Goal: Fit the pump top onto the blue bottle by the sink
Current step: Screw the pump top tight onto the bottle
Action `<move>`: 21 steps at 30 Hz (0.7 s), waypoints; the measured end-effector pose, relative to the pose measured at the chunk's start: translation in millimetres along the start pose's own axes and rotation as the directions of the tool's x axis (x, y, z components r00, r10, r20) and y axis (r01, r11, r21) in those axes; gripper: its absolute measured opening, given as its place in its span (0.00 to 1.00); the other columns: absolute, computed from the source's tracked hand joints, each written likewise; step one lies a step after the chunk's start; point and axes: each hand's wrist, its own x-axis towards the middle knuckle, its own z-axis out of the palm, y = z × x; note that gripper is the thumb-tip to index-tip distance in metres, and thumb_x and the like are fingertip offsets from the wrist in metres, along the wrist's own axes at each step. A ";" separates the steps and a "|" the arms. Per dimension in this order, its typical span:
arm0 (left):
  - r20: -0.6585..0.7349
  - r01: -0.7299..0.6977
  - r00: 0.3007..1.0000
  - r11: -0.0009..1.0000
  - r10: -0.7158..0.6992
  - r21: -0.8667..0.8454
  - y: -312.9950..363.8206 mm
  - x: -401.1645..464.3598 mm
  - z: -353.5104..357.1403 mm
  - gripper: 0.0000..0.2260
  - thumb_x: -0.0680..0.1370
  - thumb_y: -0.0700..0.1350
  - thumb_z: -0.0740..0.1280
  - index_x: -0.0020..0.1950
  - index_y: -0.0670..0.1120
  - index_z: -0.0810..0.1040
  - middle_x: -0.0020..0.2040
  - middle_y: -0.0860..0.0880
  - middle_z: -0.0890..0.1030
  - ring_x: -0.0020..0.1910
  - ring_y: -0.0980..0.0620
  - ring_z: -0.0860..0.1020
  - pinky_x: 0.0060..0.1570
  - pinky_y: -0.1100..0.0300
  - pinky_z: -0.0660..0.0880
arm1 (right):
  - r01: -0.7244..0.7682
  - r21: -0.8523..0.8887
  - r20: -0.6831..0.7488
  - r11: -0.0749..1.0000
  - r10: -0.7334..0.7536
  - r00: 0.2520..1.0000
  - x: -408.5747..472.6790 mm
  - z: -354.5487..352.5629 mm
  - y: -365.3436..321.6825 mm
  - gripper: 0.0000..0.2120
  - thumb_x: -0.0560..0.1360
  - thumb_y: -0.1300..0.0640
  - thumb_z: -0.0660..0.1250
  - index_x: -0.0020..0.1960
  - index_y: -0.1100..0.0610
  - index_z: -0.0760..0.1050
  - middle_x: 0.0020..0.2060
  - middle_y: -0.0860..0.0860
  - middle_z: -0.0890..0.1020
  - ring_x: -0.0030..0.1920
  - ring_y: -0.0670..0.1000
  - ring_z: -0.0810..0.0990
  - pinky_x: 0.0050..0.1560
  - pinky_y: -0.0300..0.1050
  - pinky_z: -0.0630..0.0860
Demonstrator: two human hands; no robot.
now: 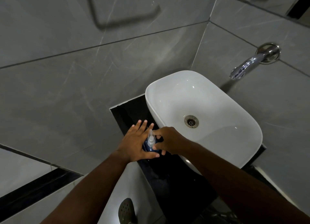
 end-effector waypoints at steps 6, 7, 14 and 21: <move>-0.091 -0.061 0.993 0.988 0.074 0.143 2.8 2.5 -4.0 0.51 0.67 0.80 0.57 0.80 0.49 0.51 0.80 0.47 0.47 0.78 0.47 0.38 0.75 0.48 0.37 | 0.084 -0.023 -0.078 0.996 -0.085 0.993 4.4 6.9 1.4 0.09 0.68 0.59 0.75 0.45 0.62 0.80 0.38 0.53 0.82 0.31 0.42 0.75 0.35 0.30 0.67; -0.095 -0.070 0.992 0.986 0.085 0.152 2.7 3.3 -4.9 0.51 0.67 0.80 0.57 0.80 0.49 0.52 0.80 0.47 0.47 0.78 0.48 0.38 0.75 0.49 0.36 | 0.092 -0.034 -0.101 0.995 -0.095 0.990 4.7 9.8 2.4 0.09 0.68 0.58 0.74 0.46 0.62 0.80 0.41 0.55 0.83 0.35 0.44 0.76 0.36 0.30 0.66; -0.070 -0.088 0.993 0.986 0.098 0.139 1.0 4.9 -2.8 0.51 0.68 0.79 0.58 0.80 0.48 0.50 0.80 0.47 0.48 0.78 0.49 0.37 0.75 0.49 0.36 | 0.057 -0.082 -0.150 0.995 -0.069 0.986 7.9 19.4 6.0 0.18 0.70 0.54 0.73 0.55 0.63 0.76 0.51 0.59 0.81 0.47 0.52 0.78 0.50 0.45 0.73; -0.042 -0.095 0.994 0.983 0.103 0.156 -0.4 6.5 -3.8 0.52 0.67 0.80 0.58 0.80 0.48 0.50 0.80 0.46 0.48 0.78 0.48 0.38 0.75 0.49 0.38 | 0.030 -0.096 -0.173 0.995 -0.046 0.984 4.0 23.5 3.1 0.19 0.72 0.53 0.71 0.58 0.62 0.74 0.54 0.59 0.80 0.52 0.55 0.79 0.54 0.44 0.73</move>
